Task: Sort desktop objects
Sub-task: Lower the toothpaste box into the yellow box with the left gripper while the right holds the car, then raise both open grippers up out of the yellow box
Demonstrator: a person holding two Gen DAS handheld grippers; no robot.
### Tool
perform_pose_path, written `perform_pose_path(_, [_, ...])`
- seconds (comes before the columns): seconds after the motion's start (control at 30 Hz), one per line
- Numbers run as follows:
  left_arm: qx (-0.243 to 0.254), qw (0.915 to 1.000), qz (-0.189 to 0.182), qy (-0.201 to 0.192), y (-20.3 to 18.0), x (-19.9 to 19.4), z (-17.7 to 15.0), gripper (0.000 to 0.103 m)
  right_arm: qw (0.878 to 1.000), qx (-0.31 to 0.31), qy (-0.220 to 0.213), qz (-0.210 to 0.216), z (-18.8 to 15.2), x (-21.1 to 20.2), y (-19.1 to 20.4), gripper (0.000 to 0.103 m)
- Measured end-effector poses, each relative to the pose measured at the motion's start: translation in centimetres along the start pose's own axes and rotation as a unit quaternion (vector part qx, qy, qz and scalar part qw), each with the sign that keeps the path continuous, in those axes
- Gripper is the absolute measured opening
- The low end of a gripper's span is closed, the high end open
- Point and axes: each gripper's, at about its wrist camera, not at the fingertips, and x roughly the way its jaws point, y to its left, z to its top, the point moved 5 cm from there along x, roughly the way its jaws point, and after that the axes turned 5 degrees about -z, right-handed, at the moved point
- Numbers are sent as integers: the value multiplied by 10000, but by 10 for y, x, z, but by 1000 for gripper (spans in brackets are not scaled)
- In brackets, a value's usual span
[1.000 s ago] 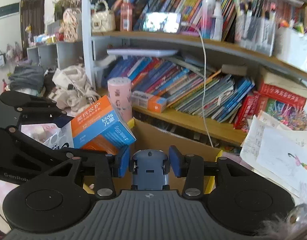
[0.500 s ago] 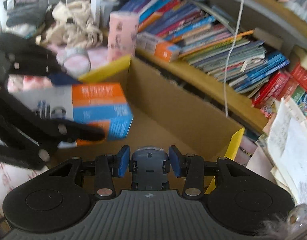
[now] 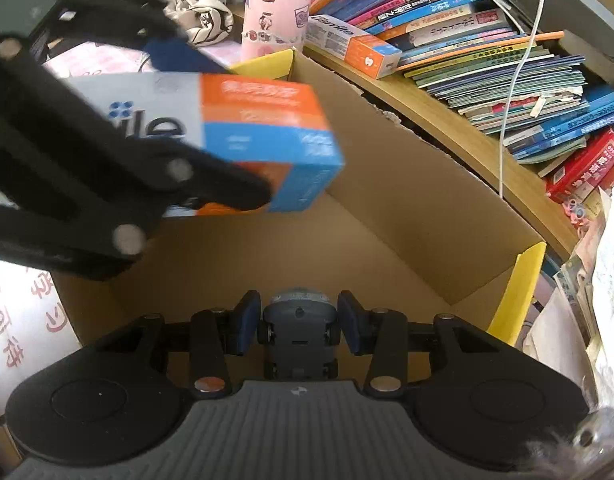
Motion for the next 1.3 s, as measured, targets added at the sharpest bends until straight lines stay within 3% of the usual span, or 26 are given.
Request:
perform_pose_path(0.33, [103, 9988, -82, 476, -5, 20, -14, 51, 9998, 139, 94, 103, -3, 5, -5, 40])
perform_pose_path(0.73, [112, 9978, -41, 647, -7, 28, -21, 53, 9996, -121, 241, 49, -6, 9, 1, 42])
perform_pose_path(0.83, [144, 9983, 36, 570, -5, 21, -20, 58, 9998, -64, 162, 8, -6, 6, 0, 53])
perform_pose_path(0.93, [106, 9990, 134, 419, -1, 10, -17, 70, 10000, 25, 75, 6, -5, 0, -1, 61])
perform_pose_path(1.3, [-42, 9994, 266, -215, -5, -45, -12, 82, 9986, 217, -483, -62, -3, -51, 6, 71])
